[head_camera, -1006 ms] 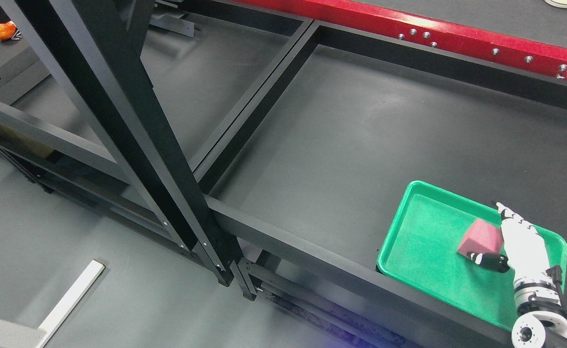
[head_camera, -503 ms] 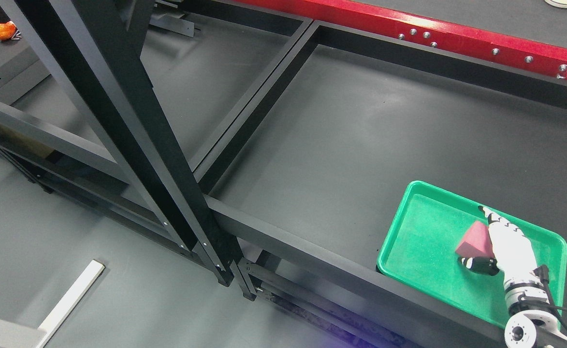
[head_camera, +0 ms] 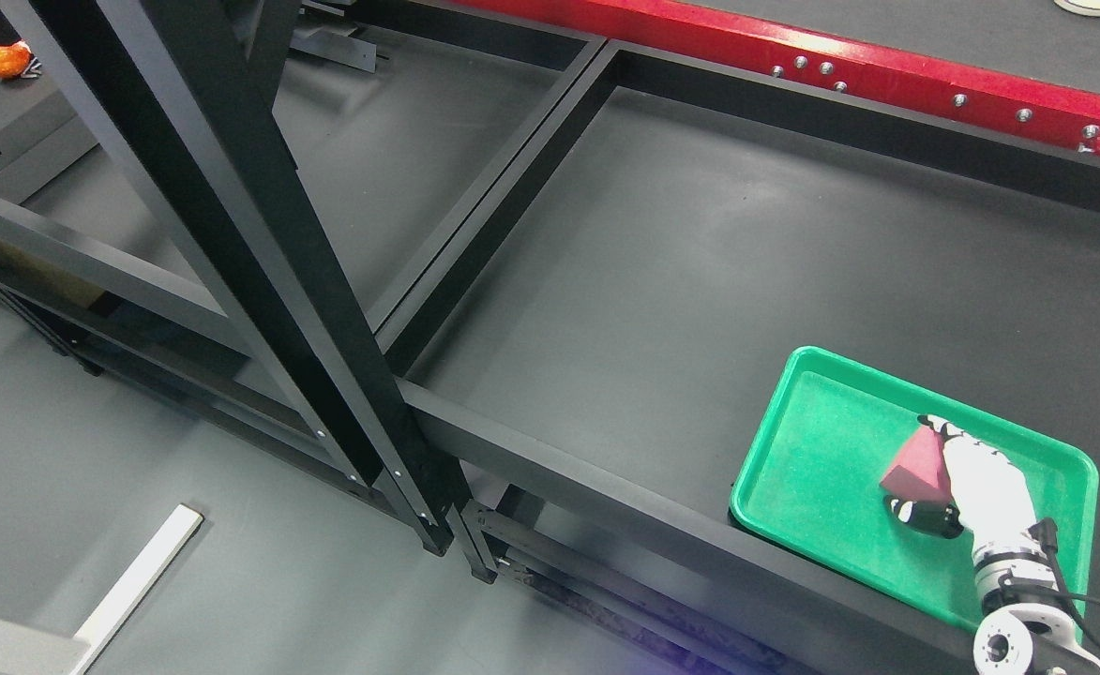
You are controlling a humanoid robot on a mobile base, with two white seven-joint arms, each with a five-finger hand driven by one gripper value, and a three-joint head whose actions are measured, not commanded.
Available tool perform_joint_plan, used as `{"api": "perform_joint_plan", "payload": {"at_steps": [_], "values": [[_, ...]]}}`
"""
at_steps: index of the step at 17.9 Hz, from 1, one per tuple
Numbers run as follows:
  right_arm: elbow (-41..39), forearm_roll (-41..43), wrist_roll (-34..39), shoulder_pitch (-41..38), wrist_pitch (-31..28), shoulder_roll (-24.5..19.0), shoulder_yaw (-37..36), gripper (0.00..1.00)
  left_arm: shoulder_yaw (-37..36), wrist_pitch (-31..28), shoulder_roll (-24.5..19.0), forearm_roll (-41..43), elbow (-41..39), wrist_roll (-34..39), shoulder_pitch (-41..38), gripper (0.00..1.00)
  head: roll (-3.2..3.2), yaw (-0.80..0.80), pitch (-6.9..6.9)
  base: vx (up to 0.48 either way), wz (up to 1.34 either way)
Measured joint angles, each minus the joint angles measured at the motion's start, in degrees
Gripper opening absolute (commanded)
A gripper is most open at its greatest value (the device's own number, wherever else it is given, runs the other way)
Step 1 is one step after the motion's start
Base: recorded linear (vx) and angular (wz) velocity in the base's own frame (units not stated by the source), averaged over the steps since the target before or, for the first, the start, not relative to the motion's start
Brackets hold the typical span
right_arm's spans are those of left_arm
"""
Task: Pick pink block from left shelf to tray
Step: 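Close the right hand fingers around the pink cube, then lift the pink cube out of the green tray with the right hand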
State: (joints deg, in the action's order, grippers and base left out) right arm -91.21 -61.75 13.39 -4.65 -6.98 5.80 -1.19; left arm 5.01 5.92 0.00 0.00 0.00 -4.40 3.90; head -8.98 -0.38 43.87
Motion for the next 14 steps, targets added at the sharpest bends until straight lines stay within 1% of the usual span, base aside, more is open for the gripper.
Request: {"api": "perform_joint_plan", "payload": {"at_steps": [2, 3, 4, 6, 10, 12, 14], "values": [[0.27, -0.05, 0.01, 0.05, -0.11, 0.14, -0.21, 0.31, 0.0, 0.0, 0.0, 0.0, 0.0, 0.0, 0.0, 1.0, 0.0, 0.0, 0.0, 0.0, 0.0], [0.41, -0.08, 0.02, 0.06, -0.13, 0.26, -0.32, 0.19, 0.0, 0.0, 0.0, 0.0, 0.0, 0.0, 0.0, 1.0, 0.0, 0.0, 0.0, 0.0, 0.0], [0.51, -0.1, 0.04, 0.09, -0.18, 0.35, -0.41, 0.03, 0.0, 0.0, 0.0, 0.0, 0.0, 0.0, 0.0, 1.0, 0.0, 0.0, 0.0, 0.0, 0.0], [0.71, -0.14, -0.05, 0.11, -0.14, 0.55, -0.6, 0.0, 0.0, 0.0, 0.0, 0.0, 0.0, 0.0, 0.0, 1.0, 0.0, 0.0, 0.0, 0.0, 0.0], [0.97, -0.1, 0.87, 0.61, 2.71, 0.85, -1.39, 0.01, 0.0, 0.0, 0.0, 0.0, 0.0, 0.0, -0.01, 1.0, 0.0, 0.0, 0.0, 0.0, 0.0], [0.94, 0.21, 0.92, 0.93, 5.22, 0.9, -2.01, 0.02, 0.0, 0.0, 0.0, 0.0, 0.0, 0.0, -0.02, 1.0, 0.0, 0.0, 0.0, 0.0, 0.0], [0.39, 1.14, -2.26, 1.26, 8.62, 0.79, -3.11, 0.02, 0.0, 0.0, 0.0, 0.0, 0.0, 0.0, -0.02, 1.0, 0.0, 0.0, 0.0, 0.0, 0.0]]}}
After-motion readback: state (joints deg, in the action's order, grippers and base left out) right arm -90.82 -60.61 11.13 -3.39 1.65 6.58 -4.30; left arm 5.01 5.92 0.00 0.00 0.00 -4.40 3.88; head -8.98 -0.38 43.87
